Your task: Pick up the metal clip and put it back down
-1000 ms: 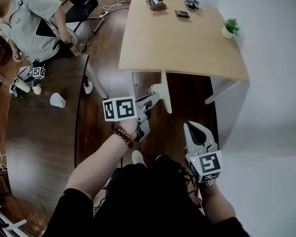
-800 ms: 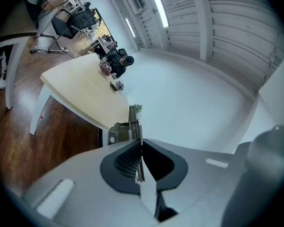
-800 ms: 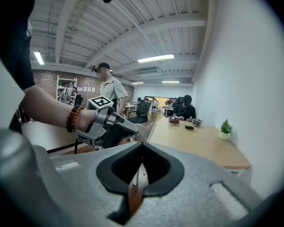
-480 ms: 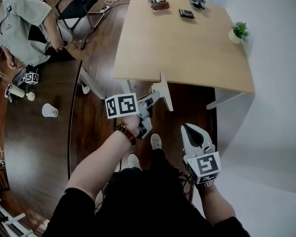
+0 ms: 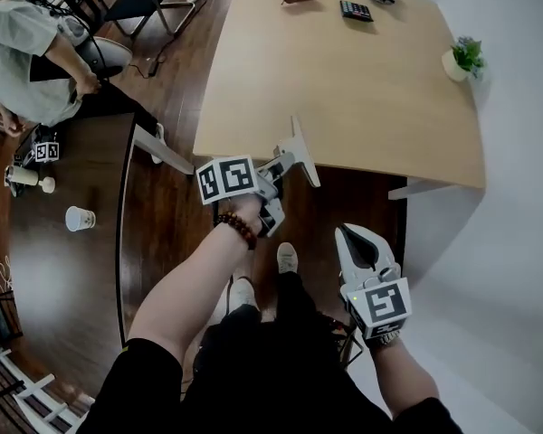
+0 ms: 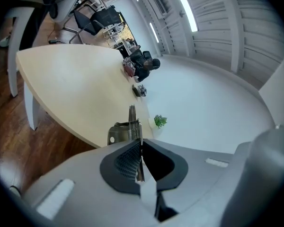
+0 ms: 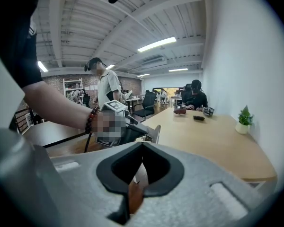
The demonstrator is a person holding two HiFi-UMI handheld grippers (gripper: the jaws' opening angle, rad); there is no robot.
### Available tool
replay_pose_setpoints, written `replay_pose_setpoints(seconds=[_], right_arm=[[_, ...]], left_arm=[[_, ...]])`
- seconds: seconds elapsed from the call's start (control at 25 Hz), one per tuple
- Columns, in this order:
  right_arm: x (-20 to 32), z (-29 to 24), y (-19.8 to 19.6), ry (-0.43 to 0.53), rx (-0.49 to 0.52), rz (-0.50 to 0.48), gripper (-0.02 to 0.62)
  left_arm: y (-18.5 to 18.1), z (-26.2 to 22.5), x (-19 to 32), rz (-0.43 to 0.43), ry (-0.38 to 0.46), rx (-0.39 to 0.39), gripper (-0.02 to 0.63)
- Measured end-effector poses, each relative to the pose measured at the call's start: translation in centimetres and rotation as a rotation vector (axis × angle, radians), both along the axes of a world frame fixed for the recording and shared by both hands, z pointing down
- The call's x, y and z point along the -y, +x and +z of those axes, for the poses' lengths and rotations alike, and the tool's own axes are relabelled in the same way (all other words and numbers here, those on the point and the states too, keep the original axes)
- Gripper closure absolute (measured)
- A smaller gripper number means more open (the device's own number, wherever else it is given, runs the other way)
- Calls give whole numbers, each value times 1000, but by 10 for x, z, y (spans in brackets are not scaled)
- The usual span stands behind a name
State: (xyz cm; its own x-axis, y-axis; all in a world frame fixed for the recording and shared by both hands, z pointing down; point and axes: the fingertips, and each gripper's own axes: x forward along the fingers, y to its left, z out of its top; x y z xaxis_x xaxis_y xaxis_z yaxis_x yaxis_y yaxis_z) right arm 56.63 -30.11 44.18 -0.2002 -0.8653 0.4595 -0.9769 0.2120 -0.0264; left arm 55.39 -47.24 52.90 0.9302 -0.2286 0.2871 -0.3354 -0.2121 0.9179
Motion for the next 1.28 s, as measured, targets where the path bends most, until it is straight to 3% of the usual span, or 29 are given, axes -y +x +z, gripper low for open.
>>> replay_pose_setpoints(seconds=[0.4,1.08,1.2,1.28], right_arm=[[21,36,38,-71,39,15,607],[23,52,39,-94,68,30,607],[24,50,38,-93,68,24,607],[24,50,38,-88,59,19,607]], left_arm=[[37,61,57,-28,-38,80,581],[35,96,79,-44,-59,153,575],[33,98,79,-50,-61,168,449],[27,102,78,-59,-63,194,433]])
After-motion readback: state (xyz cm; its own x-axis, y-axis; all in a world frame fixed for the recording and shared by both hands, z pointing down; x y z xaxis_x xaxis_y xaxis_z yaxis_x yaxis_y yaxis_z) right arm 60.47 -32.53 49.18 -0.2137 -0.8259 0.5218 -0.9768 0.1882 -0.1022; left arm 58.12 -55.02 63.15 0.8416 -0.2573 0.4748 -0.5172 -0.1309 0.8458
